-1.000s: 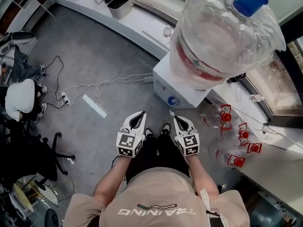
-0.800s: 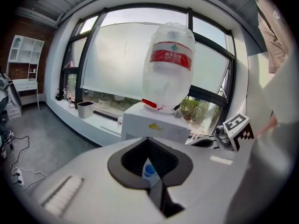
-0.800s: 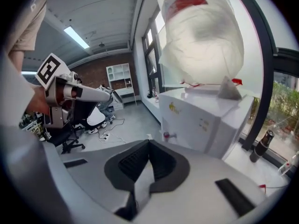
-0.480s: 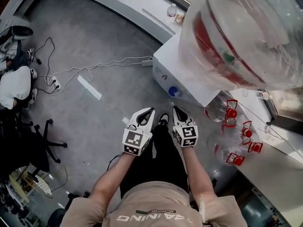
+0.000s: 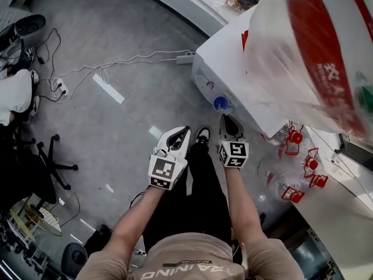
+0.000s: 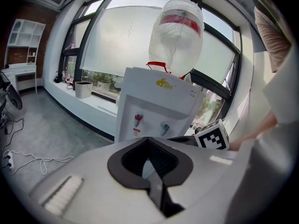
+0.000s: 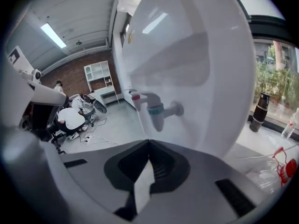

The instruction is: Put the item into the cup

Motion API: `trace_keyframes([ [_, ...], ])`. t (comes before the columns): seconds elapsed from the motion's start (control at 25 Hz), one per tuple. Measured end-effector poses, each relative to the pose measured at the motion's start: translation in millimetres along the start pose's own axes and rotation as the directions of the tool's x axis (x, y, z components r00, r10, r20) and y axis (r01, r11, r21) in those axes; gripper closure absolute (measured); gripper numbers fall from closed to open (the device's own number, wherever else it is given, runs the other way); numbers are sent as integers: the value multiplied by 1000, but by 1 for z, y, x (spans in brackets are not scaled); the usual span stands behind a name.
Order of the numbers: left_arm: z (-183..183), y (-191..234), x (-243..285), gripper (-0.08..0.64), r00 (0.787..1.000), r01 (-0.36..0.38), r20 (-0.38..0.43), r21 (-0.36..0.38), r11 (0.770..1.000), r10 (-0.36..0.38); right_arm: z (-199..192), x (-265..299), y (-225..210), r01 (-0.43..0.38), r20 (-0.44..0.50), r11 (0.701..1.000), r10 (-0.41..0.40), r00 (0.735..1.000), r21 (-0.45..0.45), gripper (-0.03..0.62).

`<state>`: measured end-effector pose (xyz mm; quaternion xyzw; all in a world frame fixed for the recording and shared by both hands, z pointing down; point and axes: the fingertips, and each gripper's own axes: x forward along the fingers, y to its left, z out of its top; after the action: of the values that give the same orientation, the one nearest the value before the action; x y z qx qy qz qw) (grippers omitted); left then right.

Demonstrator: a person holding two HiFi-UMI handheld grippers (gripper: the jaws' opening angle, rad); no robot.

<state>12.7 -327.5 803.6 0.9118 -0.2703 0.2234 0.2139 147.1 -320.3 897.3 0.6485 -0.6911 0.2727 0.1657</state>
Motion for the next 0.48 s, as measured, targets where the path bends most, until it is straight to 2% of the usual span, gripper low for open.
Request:
trace_keyframes([
  [0.28, -24, 6, 13, 552, 999, 24, -26, -18, 1000, -24, -4, 29, -11, 48, -11, 999, -48, 999, -20, 581],
  [0.48, -22, 5, 19, 552, 999, 38, -24, -21, 999, -38, -9, 38, -15, 59, -33, 998, -60, 998, -30, 581],
])
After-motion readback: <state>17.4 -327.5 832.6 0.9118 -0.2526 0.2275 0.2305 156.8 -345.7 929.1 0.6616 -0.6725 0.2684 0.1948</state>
